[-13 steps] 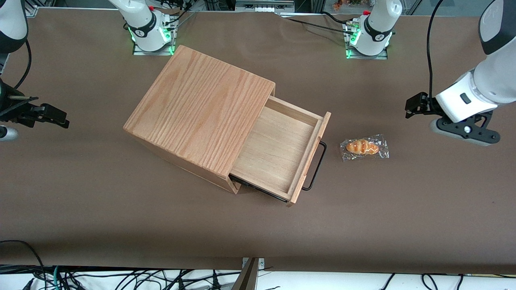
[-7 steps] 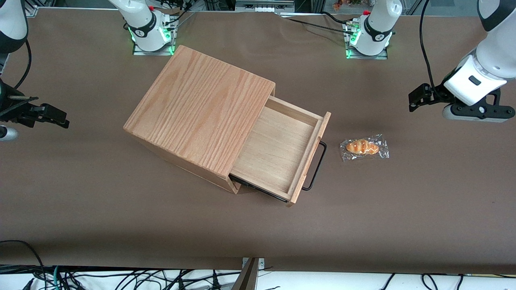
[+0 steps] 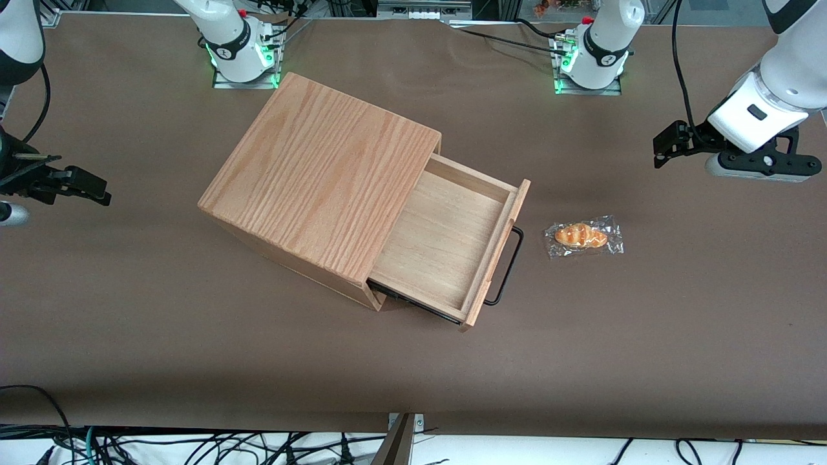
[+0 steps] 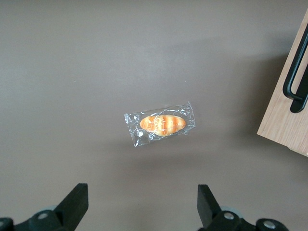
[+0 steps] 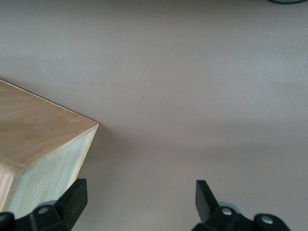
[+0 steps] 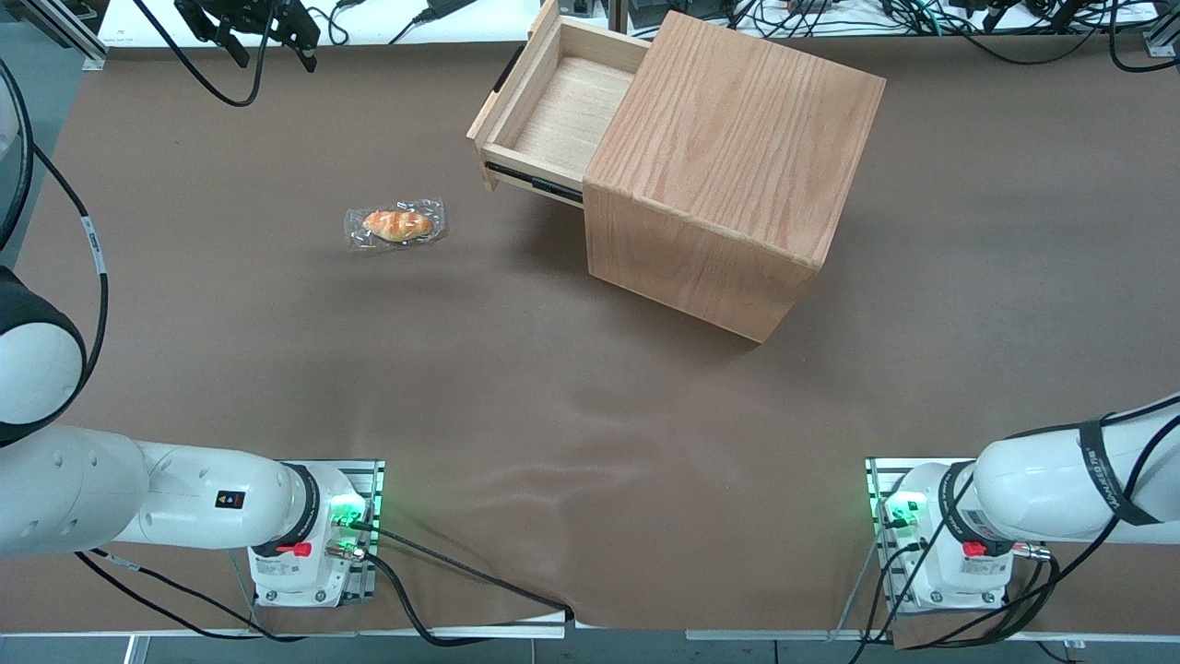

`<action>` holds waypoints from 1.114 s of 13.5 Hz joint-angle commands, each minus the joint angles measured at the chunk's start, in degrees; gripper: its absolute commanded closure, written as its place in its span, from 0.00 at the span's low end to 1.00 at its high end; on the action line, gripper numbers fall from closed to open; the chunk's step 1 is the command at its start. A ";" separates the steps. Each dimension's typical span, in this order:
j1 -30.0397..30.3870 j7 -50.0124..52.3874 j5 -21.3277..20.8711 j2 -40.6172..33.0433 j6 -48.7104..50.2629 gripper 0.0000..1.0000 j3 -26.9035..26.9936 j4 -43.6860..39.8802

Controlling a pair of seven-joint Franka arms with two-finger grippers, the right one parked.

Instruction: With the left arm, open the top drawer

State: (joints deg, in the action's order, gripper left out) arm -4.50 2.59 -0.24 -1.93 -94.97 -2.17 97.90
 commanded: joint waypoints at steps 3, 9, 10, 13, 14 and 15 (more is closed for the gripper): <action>0.63 -1.45 -1.17 -0.97 0.04 0.00 -0.12 0.71; 2.65 -2.24 -0.64 -0.35 0.04 0.00 -0.12 0.54; 2.65 -2.24 -0.64 -0.44 0.13 0.00 -0.12 0.54; 2.57 -2.24 -0.82 -0.35 0.13 0.00 -0.21 0.54; 2.57 -2.24 -0.91 -0.26 0.13 0.00 -0.29 0.54; 2.57 -2.24 -0.91 -0.26 0.13 0.00 -0.30 0.54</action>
State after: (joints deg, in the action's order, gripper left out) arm -2.23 1.50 -0.24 -1.79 -94.92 -2.04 97.94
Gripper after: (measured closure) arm 0.000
